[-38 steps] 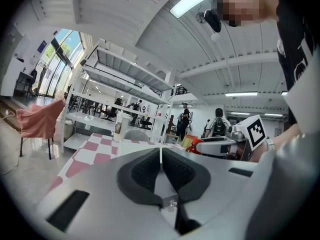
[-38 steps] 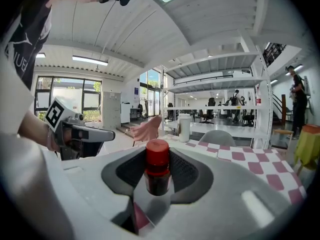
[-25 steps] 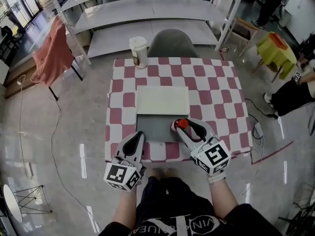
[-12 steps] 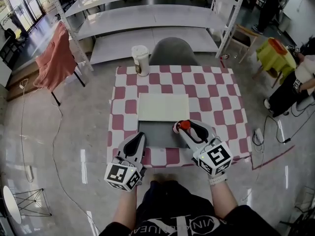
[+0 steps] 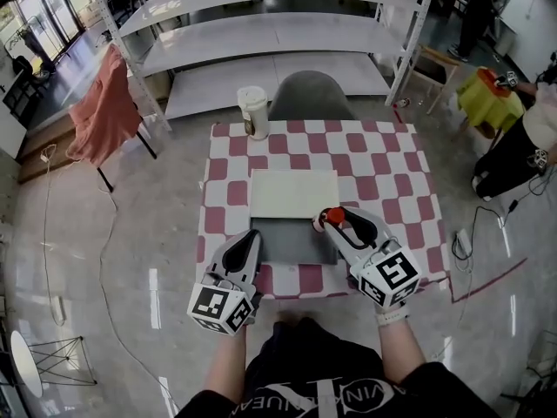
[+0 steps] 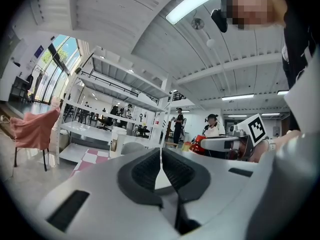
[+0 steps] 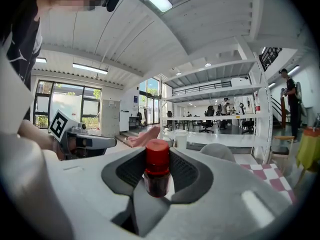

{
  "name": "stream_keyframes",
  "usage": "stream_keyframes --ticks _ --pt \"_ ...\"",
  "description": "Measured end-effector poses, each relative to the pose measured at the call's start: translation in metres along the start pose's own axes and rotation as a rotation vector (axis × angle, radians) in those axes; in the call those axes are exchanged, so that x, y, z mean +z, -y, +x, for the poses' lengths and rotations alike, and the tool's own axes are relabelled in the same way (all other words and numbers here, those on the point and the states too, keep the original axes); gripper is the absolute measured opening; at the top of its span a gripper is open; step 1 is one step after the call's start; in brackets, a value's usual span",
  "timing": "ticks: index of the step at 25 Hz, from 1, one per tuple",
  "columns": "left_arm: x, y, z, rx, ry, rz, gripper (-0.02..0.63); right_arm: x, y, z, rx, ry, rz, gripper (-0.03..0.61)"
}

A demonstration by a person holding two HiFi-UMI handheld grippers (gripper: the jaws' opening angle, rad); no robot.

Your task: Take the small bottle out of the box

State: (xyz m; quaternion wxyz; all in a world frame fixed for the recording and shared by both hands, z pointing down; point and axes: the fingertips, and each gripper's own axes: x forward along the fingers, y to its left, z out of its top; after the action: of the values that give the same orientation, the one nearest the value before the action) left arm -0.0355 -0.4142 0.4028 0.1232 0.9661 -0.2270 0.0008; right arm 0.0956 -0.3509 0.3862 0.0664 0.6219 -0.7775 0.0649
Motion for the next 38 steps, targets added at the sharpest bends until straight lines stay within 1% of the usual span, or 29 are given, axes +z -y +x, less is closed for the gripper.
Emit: stream_keyframes --ticks 3,21,38 --pt "0.006 -0.001 0.002 -0.001 0.008 0.004 0.02 0.007 0.001 0.001 0.009 0.015 -0.007 0.141" --pt "0.026 0.005 0.013 -0.012 0.04 0.016 0.02 0.04 0.01 -0.006 -0.004 0.074 -0.021 0.141" --pt "0.043 0.01 0.002 0.008 0.087 0.023 0.02 0.054 0.002 -0.012 0.027 0.117 -0.01 0.141"
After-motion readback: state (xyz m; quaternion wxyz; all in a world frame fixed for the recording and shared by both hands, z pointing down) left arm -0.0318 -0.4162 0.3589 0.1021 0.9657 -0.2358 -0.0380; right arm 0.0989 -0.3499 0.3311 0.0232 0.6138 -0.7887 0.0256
